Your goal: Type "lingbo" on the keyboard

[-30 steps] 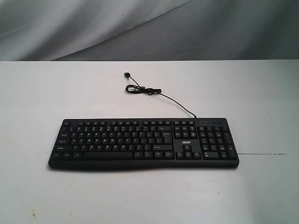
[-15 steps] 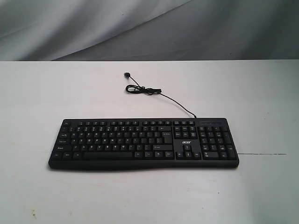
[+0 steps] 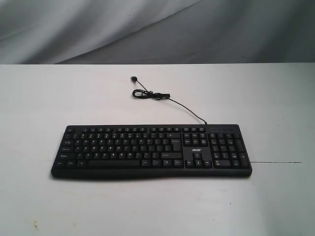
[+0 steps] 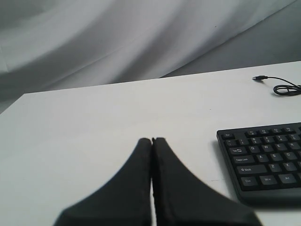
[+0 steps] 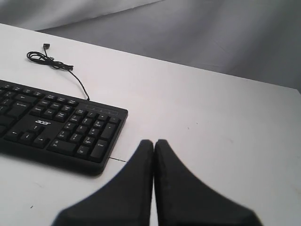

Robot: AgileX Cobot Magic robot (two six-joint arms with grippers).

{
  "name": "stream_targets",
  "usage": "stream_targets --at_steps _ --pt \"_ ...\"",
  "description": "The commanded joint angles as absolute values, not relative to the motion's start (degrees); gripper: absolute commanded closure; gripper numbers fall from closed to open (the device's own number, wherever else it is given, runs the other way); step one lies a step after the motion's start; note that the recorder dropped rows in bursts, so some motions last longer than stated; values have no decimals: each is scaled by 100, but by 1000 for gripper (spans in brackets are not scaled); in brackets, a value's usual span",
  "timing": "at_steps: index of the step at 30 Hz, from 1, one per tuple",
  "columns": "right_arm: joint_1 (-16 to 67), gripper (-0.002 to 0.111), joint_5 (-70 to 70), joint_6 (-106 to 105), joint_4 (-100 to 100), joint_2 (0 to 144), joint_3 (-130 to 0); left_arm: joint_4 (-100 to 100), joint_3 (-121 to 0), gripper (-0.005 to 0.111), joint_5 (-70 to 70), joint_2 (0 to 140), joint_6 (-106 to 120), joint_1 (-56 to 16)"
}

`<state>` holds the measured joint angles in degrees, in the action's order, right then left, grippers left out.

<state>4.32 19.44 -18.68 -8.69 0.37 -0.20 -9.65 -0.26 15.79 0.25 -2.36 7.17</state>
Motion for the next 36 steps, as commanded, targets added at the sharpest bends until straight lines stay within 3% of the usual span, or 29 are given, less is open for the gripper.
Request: stream_targets --at_steps 1,6,19,27,31,36 --pt "393 108 2177 -1870 -1025 0 -542 -955 0 107 1522 0 -262 675" --pt "393 108 2215 -1870 -1025 250 -1479 -955 0 107 1522 0 -262 675" --pt "557 108 2199 -1606 -1044 3152 -3242 -955 0 107 1522 0 -262 675" --pt "2214 108 2176 740 -168 4862 -3320 -955 0 107 1522 0 -262 675" --pt "3155 108 1668 905 170 6150 -3834 -955 0 107 1522 0 -262 675" --pt "3689 108 1571 801 275 7174 -4522 -955 0 107 1522 0 -262 675"
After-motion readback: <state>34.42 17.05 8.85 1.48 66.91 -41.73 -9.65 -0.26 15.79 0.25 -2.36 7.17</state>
